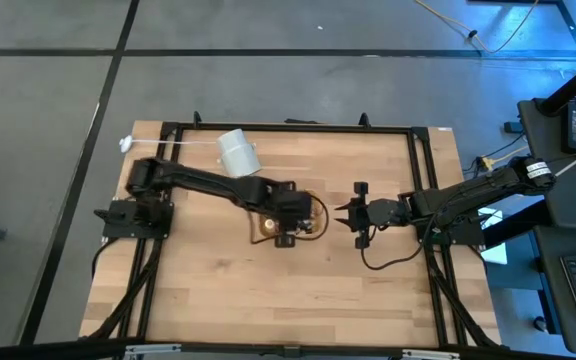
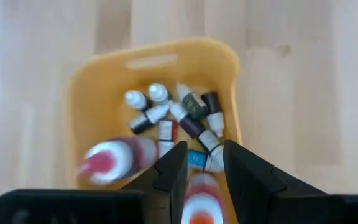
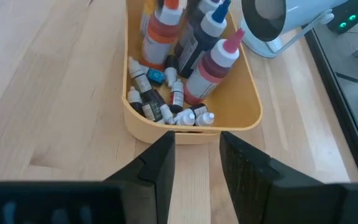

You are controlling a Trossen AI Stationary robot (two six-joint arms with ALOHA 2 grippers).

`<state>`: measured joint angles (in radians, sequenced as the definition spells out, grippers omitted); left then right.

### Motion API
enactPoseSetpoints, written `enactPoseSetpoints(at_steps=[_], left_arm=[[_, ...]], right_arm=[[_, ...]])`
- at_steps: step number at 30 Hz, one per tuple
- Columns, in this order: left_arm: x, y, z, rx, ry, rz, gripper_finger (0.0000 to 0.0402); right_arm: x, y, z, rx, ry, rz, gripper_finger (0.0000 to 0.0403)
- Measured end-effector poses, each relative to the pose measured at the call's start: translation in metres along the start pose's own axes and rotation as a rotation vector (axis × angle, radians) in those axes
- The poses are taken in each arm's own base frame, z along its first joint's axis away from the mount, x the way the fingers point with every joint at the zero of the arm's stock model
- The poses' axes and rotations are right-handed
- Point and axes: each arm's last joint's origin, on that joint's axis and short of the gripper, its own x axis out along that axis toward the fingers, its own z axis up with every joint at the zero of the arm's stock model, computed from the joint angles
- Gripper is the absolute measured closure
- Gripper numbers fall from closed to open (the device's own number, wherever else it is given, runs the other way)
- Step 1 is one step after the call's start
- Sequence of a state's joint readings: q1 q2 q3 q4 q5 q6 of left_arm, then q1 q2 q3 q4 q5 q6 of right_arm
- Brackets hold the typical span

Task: Pick & Place food coloring
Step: Return to Home Position

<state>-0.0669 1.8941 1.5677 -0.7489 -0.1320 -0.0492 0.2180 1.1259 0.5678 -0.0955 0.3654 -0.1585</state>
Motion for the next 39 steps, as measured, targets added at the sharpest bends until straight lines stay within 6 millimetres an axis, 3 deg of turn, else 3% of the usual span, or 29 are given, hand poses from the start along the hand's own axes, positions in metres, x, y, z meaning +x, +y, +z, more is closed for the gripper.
enactPoseSetpoints(at_steps=[3,7,10,16,21,28,32,39], left_arm=[[-0.038,0.003,-0.002,0.018,-0.094,-0.006,0.0302],[-0.068,0.006,-0.026,0.010,-0.287,-0.022,0.0304],[-0.081,0.011,-0.057,-0.012,-0.440,-0.043,0.0306],[-0.099,0.020,-0.131,-0.035,-0.588,0.025,0.0307],[-0.098,0.027,-0.187,-0.134,-0.583,0.137,0.0308],[-0.085,0.031,-0.237,-0.278,-0.812,0.117,0.0308],[-0.080,0.034,-0.256,-0.335,-0.862,0.121,0.0308],[-0.085,0.039,-0.273,-0.378,-0.967,0.137,0.0308]], right_arm=[[0.000,0.000,-0.001,0.027,0.009,0.002,0.0273],[-0.002,0.000,-0.003,0.064,0.026,0.004,0.0273],[-0.002,0.000,-0.007,0.091,0.011,0.002,0.0273],[-0.003,0.000,-0.044,0.191,-0.175,-0.041,0.0273],[-0.022,-0.014,-0.047,0.281,-0.319,-0.091,0.0273],[-0.036,-0.017,-0.061,0.288,-0.384,-0.114,0.0273],[-0.038,-0.016,-0.070,0.307,-0.402,-0.114,0.0273],[-0.041,-0.014,-0.088,0.336,-0.443,-0.125,0.0273]])
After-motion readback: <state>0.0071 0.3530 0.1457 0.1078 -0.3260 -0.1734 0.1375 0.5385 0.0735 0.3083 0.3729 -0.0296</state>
